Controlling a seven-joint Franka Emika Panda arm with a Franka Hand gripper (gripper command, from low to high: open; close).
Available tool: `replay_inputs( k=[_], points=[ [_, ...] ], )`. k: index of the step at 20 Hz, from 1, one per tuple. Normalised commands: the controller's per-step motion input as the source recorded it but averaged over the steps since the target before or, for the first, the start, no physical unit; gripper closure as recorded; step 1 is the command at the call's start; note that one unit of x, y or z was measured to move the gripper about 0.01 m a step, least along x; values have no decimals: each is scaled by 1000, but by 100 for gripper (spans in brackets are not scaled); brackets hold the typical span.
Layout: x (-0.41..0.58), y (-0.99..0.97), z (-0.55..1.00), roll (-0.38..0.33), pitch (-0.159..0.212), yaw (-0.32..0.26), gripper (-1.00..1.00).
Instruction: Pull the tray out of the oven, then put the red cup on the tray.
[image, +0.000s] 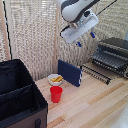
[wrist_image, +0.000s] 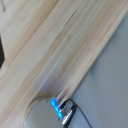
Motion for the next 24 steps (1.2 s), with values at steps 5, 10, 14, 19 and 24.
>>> replay_inputs(
  k=[5,10,14,19,24],
  points=[
    [-5,662,-126,128,0,-127,-100],
    [-34,641,-134,132,0,-126,-100],
    [-83,642,-179,125,0,-114,-100],
    [-146,632,-294,114,5,-100,-100],
    [-274,501,-454,117,14,-98,-100]
  ],
)
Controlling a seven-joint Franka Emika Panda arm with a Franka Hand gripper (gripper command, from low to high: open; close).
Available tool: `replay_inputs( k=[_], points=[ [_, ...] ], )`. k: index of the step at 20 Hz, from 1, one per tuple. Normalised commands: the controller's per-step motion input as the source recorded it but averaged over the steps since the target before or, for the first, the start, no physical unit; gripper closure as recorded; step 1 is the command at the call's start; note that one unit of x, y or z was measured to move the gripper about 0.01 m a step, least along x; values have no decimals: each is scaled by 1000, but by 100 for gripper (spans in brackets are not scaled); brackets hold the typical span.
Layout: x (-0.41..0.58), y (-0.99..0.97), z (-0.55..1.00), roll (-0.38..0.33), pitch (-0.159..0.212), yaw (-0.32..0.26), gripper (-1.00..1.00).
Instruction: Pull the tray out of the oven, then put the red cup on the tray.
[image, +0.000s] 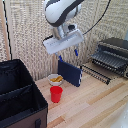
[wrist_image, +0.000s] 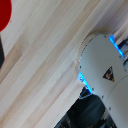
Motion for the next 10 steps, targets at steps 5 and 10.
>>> replay_inputs(
  k=[5,10],
  points=[
    [-295,368,-549,106,0,-102,-100],
    [-233,162,-462,36,0,-70,-100]
  ],
)
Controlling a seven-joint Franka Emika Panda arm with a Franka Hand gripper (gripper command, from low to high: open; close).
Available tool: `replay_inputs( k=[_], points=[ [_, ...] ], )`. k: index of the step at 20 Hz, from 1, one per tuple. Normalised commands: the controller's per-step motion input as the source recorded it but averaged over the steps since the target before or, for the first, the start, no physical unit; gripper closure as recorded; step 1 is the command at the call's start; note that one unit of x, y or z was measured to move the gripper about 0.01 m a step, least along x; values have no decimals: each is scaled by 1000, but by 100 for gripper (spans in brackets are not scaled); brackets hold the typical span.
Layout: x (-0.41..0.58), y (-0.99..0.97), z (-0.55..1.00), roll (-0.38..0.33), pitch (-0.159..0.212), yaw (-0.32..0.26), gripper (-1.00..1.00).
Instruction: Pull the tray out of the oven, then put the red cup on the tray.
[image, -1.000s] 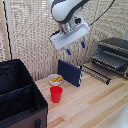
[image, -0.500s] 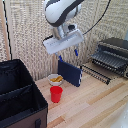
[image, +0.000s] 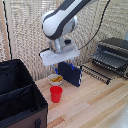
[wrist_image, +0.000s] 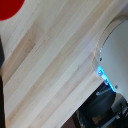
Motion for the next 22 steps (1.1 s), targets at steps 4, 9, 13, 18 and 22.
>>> replay_inputs(
  k=[4,9,13,18,22],
  points=[
    [-96,1,-445,12,0,-35,-100],
    [-60,7,-423,3,-9,-5,-100],
    [-58,4,-429,2,-52,0,-100],
    [-18,-7,-299,26,-62,3,-100],
    [-41,-163,-225,69,-50,92,100]
  ],
)
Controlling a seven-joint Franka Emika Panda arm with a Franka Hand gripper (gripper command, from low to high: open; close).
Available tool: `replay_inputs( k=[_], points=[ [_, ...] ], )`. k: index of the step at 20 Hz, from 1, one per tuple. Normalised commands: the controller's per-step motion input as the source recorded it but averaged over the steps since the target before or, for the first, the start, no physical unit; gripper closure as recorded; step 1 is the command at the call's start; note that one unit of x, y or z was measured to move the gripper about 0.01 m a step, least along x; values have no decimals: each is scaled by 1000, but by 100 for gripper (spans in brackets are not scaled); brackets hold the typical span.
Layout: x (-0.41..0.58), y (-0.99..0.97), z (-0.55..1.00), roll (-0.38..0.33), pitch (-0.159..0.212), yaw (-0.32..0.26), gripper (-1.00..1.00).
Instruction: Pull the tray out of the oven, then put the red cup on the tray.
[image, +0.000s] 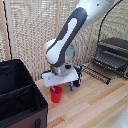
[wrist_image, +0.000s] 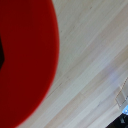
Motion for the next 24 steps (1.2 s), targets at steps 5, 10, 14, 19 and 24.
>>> replay_inputs(
  k=[5,10,14,19,24],
  points=[
    [-88,-292,-193,55,-66,141,100],
    [-94,-74,-53,4,-9,57,100],
    [-53,-9,-46,1,0,77,100],
    [-36,-7,-11,0,-3,90,100],
    [80,-71,204,13,-120,-106,100]
  ],
)
